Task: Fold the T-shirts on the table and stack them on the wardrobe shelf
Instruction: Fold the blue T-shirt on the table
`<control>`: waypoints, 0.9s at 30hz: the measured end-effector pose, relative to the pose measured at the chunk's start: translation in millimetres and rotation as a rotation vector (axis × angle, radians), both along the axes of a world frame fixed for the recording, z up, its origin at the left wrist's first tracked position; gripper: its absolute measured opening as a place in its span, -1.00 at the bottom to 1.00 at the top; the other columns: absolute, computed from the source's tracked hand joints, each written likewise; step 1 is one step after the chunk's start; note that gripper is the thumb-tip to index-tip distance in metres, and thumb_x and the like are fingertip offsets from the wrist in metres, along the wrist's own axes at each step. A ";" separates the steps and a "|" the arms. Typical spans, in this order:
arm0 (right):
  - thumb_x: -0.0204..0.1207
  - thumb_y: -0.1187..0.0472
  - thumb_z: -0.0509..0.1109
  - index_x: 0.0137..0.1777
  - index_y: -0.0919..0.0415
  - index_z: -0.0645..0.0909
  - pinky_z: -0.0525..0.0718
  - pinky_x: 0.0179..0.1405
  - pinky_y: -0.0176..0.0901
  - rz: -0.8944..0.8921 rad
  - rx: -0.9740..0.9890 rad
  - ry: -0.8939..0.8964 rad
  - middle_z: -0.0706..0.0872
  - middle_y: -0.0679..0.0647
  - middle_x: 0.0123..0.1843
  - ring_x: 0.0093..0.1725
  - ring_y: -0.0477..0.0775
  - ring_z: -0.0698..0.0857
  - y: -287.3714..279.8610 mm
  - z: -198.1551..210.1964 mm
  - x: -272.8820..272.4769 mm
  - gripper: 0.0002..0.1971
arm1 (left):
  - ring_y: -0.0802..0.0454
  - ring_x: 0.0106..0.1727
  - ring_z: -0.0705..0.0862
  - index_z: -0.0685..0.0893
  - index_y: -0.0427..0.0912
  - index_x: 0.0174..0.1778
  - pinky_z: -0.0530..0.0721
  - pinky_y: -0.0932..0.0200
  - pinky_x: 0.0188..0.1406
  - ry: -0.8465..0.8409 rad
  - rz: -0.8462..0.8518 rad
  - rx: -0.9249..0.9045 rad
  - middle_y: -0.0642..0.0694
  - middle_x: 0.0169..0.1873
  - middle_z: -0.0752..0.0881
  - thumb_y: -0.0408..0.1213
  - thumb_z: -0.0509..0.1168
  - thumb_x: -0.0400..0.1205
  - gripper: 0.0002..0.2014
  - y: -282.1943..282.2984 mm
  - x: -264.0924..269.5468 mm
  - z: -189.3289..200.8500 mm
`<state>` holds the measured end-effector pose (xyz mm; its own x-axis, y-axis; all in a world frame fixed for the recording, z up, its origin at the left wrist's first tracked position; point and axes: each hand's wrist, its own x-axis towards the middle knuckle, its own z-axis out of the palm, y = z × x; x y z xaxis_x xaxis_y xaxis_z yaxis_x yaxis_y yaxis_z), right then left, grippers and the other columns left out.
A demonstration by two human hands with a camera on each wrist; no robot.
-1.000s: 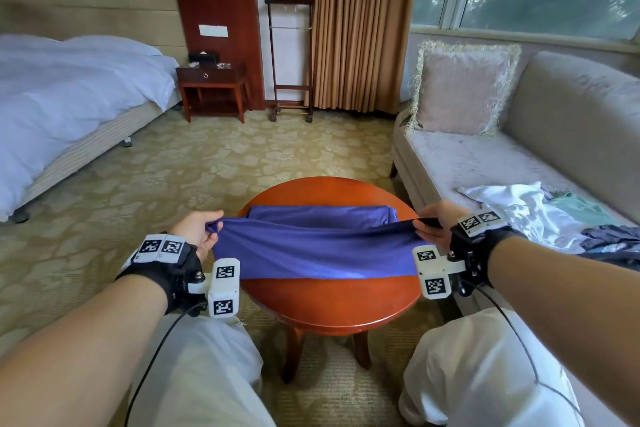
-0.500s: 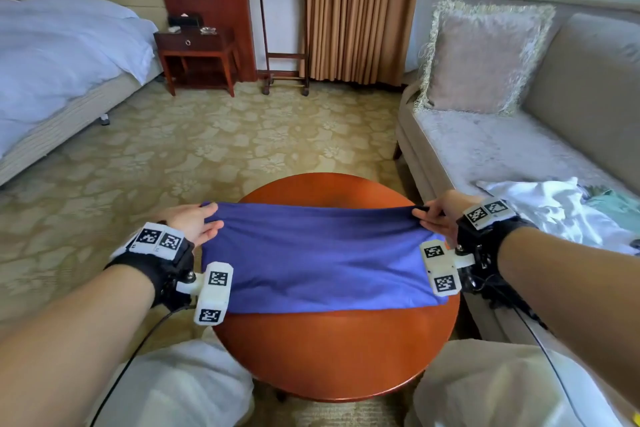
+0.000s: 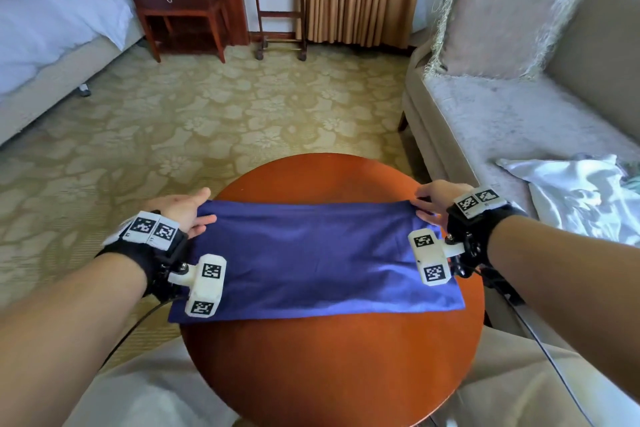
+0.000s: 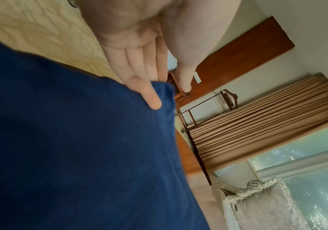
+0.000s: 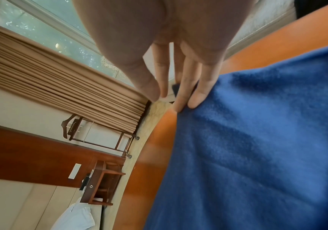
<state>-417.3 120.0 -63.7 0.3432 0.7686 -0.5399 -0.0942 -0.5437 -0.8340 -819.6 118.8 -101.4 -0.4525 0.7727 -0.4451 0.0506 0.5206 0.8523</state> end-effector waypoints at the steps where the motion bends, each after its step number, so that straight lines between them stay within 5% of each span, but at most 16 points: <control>1: 0.43 0.39 0.43 -0.06 0.28 0.59 0.80 -0.21 -0.12 -0.004 0.000 -0.054 0.75 0.22 -0.01 -0.06 0.06 0.81 -1.9 1.1 0.2 -0.87 | 0.05 -0.11 0.73 0.49 -0.10 0.21 0.56 0.33 -0.51 -0.024 0.023 0.029 -0.01 0.19 0.57 -0.05 0.32 0.68 -0.71 -2.6 4.3 3.1; 2: 0.34 0.37 0.48 -0.09 0.30 0.62 0.80 -0.11 -0.06 -0.017 -0.005 -0.100 0.75 0.23 -0.07 -0.01 0.10 0.80 -5.6 4.9 -1.9 -0.84 | 0.01 -0.02 0.69 0.48 -0.10 0.22 0.57 0.30 -0.44 -0.028 0.041 0.054 -0.02 0.18 0.58 -0.04 0.36 0.65 -0.67 -5.4 7.0 5.4; 5: 0.22 0.27 0.51 -0.23 0.28 0.68 0.79 0.02 -0.02 0.019 0.005 -0.221 0.77 0.19 -0.18 -0.07 0.11 0.77 -23.0 16.0 -8.2 -0.86 | 0.01 -0.18 0.71 0.62 -0.18 0.21 0.71 0.16 -0.34 0.097 0.079 0.169 -0.10 -0.09 0.74 -0.09 0.59 0.42 -0.50 -17.5 10.9 11.5; 8: -0.18 0.03 0.50 -0.29 0.25 0.78 0.80 0.00 0.19 0.151 -0.023 -0.447 0.81 0.14 -0.38 -0.20 0.21 0.82 -32.5 13.4 -9.1 -0.57 | -0.03 -0.08 0.71 0.75 -0.14 -0.09 0.63 0.26 -0.14 0.289 -0.108 0.265 -0.09 -0.20 0.75 -0.34 0.64 0.32 -0.71 -36.3 28.0 20.2; 12: -0.07 -0.11 0.57 -0.32 0.24 0.75 0.78 0.00 0.12 0.577 -0.196 -0.787 0.84 0.17 -0.27 -0.17 0.20 0.82 -57.0 7.4 -44.2 -0.56 | -0.04 0.19 0.69 0.74 0.05 -0.22 0.61 0.15 0.11 0.515 -0.552 0.166 -0.05 0.11 0.74 -0.24 0.67 0.20 -0.68 -59.0 57.3 21.3; 14: -0.12 -0.35 0.53 -0.20 0.11 0.71 0.70 0.13 0.08 0.760 -0.295 -0.968 0.82 0.19 -0.06 -0.03 0.21 0.78 -72.4 -3.0 -61.2 -0.38 | -0.04 0.37 0.58 0.71 0.11 -0.07 0.55 0.11 0.29 0.671 -0.736 0.049 0.02 0.35 0.60 -0.19 0.68 0.22 -0.59 -67.7 64.0 15.3; 16: -0.25 -0.51 0.48 0.14 0.10 0.66 0.63 0.21 0.10 0.892 -0.369 -1.075 0.75 0.16 0.13 0.12 0.24 0.72 -86.1 -13.2 -68.8 -0.03 | -0.02 0.56 0.39 0.62 0.12 0.25 0.41 0.02 0.48 0.845 -0.913 -0.038 0.04 0.58 0.36 -0.10 0.65 0.29 -0.39 -75.8 70.4 9.0; 18: -0.05 -0.48 0.53 0.42 0.10 0.46 0.57 0.28 0.14 0.936 -0.368 -1.132 0.59 0.18 0.35 0.29 0.29 0.62 -96.5 -19.5 -66.7 0.05 | 0.03 0.66 0.20 0.44 0.12 0.49 0.27 -0.07 0.58 0.992 -1.014 -0.093 0.07 0.68 0.14 0.05 0.58 0.35 -0.22 -80.6 71.7 5.2; 20: 0.14 -0.39 0.54 0.50 0.08 0.33 0.48 0.35 0.17 0.918 -0.338 -1.181 0.41 0.22 0.45 0.43 0.33 0.46 -100.5 -22.5 -64.5 -0.02 | 0.00 0.67 0.17 0.31 0.09 0.58 0.29 -0.11 0.57 0.986 -1.038 -0.149 0.05 0.70 0.06 0.15 0.53 0.37 -0.12 -81.5 67.6 5.9; 24: 0.35 -0.21 0.45 0.49 0.04 0.31 0.33 0.48 0.23 0.910 -0.241 -1.295 0.31 0.20 0.50 0.50 0.30 0.32 -88.1 -25.4 -62.5 -0.25 | -0.13 0.56 0.32 0.30 0.04 0.58 0.41 -0.05 0.48 1.030 -1.054 -0.189 -0.06 0.58 0.29 0.35 0.44 0.34 -0.06 -84.3 67.2 8.8; 27: 0.52 0.02 0.23 0.60 0.06 0.20 -0.06 0.62 0.36 0.854 -0.238 -1.363 0.09 0.24 0.67 0.68 0.27 0.03 -73.0 -24.5 -58.7 -0.37 | -0.13 0.41 0.48 0.45 0.03 0.46 0.50 0.00 0.37 1.046 -1.013 -0.181 -0.08 0.39 0.49 0.39 0.39 0.37 -0.19 -87.6 77.2 12.0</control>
<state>-476.1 47.0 -88.2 0.1813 0.9238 -0.3373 0.9834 -0.1695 0.0644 -742.4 31.2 -89.4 0.0670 0.9201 -0.3860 0.9918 -0.0192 0.1264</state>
